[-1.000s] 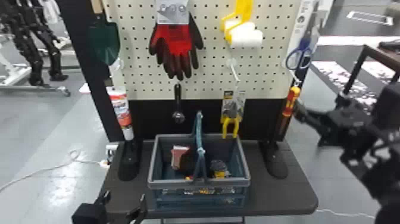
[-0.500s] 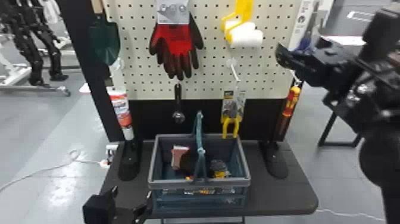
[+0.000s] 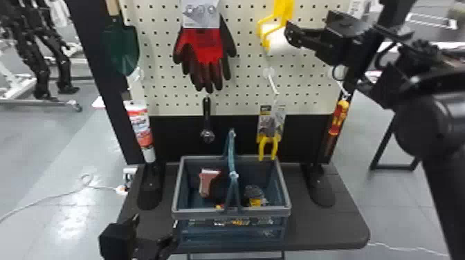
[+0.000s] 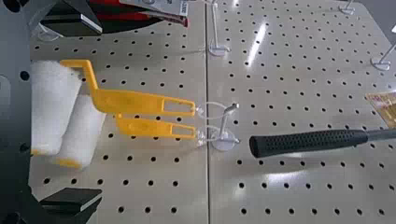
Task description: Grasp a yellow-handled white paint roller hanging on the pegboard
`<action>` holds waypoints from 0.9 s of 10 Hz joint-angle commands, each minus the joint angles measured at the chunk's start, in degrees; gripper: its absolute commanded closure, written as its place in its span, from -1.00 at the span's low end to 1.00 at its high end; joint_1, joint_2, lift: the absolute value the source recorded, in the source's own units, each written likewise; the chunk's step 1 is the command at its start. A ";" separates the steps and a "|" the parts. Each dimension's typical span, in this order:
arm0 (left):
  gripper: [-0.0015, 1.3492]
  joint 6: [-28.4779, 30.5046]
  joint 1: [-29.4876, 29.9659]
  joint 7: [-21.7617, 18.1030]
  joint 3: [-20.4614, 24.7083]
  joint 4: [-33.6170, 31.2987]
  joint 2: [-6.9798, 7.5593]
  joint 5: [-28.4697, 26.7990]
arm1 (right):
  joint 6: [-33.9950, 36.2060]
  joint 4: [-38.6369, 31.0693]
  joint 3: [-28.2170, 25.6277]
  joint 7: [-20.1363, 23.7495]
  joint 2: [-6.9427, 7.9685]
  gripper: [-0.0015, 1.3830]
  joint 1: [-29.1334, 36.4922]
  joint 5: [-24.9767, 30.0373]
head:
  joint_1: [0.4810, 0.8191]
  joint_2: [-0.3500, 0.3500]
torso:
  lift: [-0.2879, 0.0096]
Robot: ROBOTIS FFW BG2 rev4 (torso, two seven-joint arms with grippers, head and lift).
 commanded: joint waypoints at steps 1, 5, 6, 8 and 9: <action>-0.56 -0.51 -0.53 0.00 -0.15 0.54 0.04 0.33 | -0.34 3.53 3.39 0.24 -2.31 -0.88 -4.81 -3.85 | -0.60 0.00 | 0.26; -0.56 -3.24 -2.38 0.00 -0.86 3.88 -0.40 1.56 | -3.51 14.52 14.47 3.67 -6.18 -0.88 -13.42 -11.41 | -0.60 0.00 | 0.26; -0.56 -3.76 -2.64 -0.35 -0.94 4.58 -0.67 1.73 | -3.95 16.19 16.84 4.11 -7.32 -0.88 -15.18 -11.76 | -0.60 0.00 | 0.26; -0.56 -4.20 -2.64 -0.88 -0.50 5.02 -1.46 1.65 | -4.56 16.71 17.89 4.20 -9.08 -0.69 -16.23 -10.97 | -0.60 0.00 | 0.26; -0.56 -4.20 -2.47 -1.41 -0.07 5.11 -1.90 1.65 | -5.00 17.68 18.95 4.20 -10.22 -0.09 -18.08 -10.70 | -0.60 0.00 | 0.26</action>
